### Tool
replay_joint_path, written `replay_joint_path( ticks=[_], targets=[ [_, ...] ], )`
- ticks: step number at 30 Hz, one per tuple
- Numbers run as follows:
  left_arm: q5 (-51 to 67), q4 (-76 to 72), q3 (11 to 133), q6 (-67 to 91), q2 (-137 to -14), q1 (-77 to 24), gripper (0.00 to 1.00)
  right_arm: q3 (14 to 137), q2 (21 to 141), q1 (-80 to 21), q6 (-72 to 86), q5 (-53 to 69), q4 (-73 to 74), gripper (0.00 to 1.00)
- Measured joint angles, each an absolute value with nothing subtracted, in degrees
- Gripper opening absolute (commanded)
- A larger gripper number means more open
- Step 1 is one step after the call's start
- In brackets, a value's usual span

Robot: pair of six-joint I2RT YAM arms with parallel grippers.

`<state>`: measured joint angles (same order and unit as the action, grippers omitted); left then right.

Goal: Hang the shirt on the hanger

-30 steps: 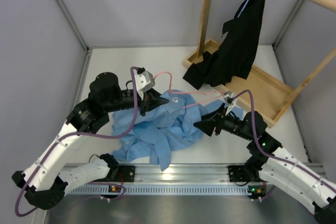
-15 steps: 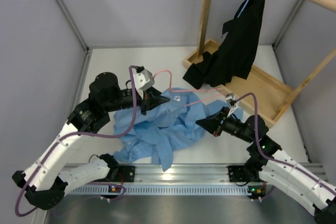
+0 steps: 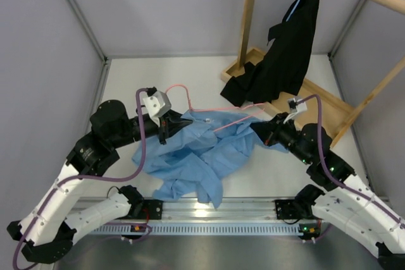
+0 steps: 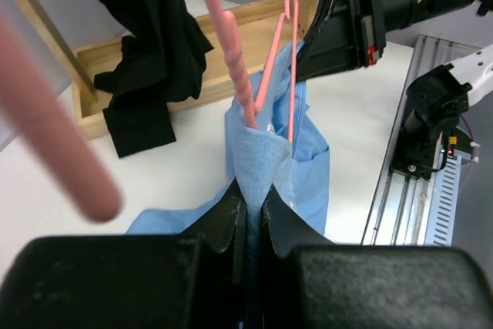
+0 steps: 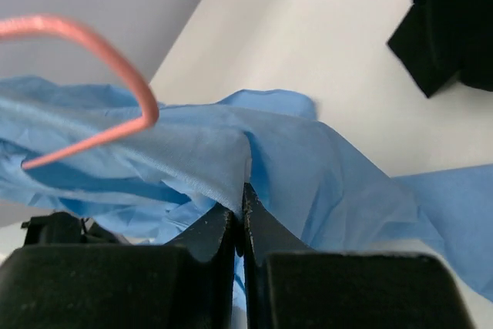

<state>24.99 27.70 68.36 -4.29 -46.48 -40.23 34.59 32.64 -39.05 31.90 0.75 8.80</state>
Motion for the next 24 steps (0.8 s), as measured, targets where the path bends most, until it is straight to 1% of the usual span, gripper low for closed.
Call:
replay_joint_path(
  ticks=[4,8,11,15,19,24],
  targets=[
    [21.56,29.50,66.06,-4.12,-44.62,-40.27,0.00,40.97,36.67,-38.00,30.98,-2.63,14.00,0.00],
    [19.11,30.92,62.06,-3.51,-42.92,-40.27,0.00,47.59,43.38,-36.40,29.76,-5.43,18.48,0.00],
    [17.12,31.79,59.40,-3.09,-40.45,-40.29,0.00,52.01,48.40,-34.57,28.97,-5.23,21.15,0.00],
    [12.84,33.15,58.33,-2.57,-38.37,-40.64,0.00,56.95,52.47,-32.16,27.81,-1.91,23.11,0.00],
    [6.85,33.52,58.30,-0.82,-39.94,-41.52,0.00,61.06,55.13,-30.96,25.85,0.25,24.67,0.00],
    [1.08,34.81,58.70,1.48,-45.50,-41.63,0.00,62.76,57.89,-29.50,24.08,3.14,25.87,0.00]
  ],
)
